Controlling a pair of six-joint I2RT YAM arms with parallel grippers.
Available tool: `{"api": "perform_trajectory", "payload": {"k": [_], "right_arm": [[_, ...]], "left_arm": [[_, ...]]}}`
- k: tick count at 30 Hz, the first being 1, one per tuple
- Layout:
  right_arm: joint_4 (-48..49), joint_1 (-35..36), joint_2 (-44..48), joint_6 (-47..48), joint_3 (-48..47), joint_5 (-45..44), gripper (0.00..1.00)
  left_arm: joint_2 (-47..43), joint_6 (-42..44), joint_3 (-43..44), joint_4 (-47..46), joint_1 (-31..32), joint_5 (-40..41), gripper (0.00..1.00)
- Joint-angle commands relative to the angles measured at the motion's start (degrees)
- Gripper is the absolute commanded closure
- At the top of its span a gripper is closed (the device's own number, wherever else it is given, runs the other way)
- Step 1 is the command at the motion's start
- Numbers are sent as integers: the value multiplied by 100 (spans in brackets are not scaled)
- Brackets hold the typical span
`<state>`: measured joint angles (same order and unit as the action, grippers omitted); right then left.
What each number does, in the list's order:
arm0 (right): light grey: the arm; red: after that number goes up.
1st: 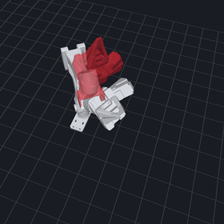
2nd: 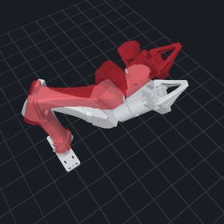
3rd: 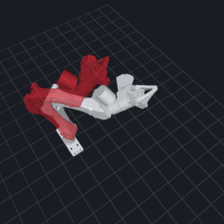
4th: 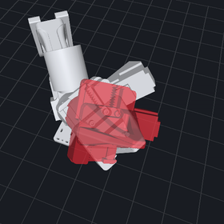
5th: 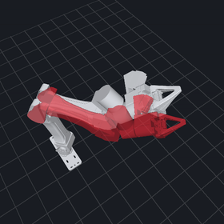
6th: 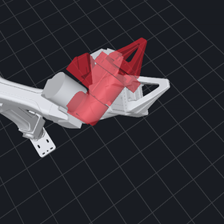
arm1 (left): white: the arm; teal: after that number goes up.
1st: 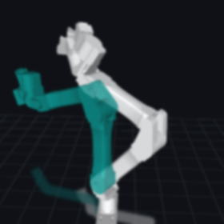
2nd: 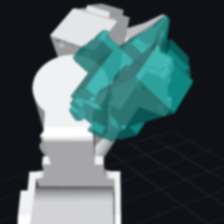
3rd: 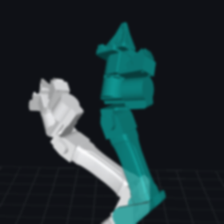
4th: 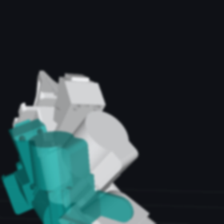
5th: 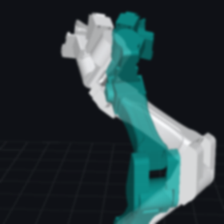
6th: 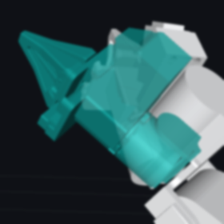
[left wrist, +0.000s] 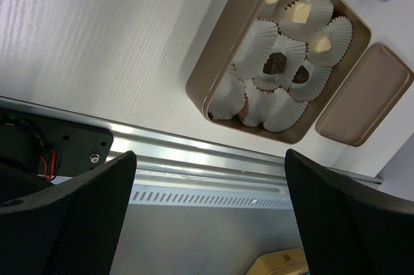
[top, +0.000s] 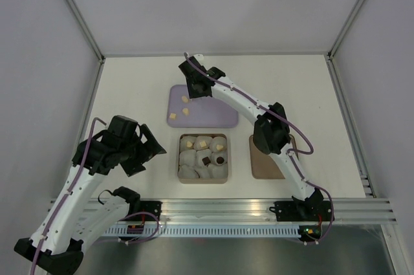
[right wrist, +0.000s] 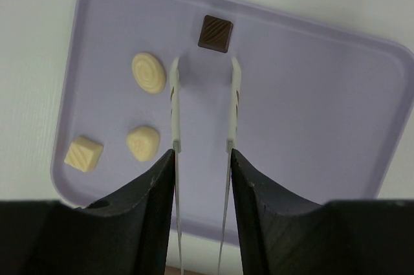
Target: Pack the chocolate
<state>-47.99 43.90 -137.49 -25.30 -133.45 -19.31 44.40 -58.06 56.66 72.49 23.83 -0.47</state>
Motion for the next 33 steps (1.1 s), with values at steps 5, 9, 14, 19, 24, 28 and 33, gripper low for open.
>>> {"api": "perform_trajectory", "payload": {"k": [5,9,14,19,24,28,33], "right_arm": [[457,-92,-295,-160,-287,-222,55],[492,-127,-366,-195,-375,-284,55],[580,-145,-340,-212,-357,-284,60],[562,-145,-261,-256,-340,-249,75],[475,-145,143,-212,-226,-196,80],[404,-101,1168,-90,590,76,83],[28,276,2453,78,1898,191,84]], "left_arm": [[-90,58,-173,-130,-19,21,0],[-46,85,-182,-156,-19,21,0],[-11,102,-191,-200,-19,21,0],[16,102,-173,-200,-11,21,0],[33,67,-129,-209,-19,-23,0],[7,14,-147,-191,-19,-190,0],[-19,5,-164,-77,-11,-418,0]]}}
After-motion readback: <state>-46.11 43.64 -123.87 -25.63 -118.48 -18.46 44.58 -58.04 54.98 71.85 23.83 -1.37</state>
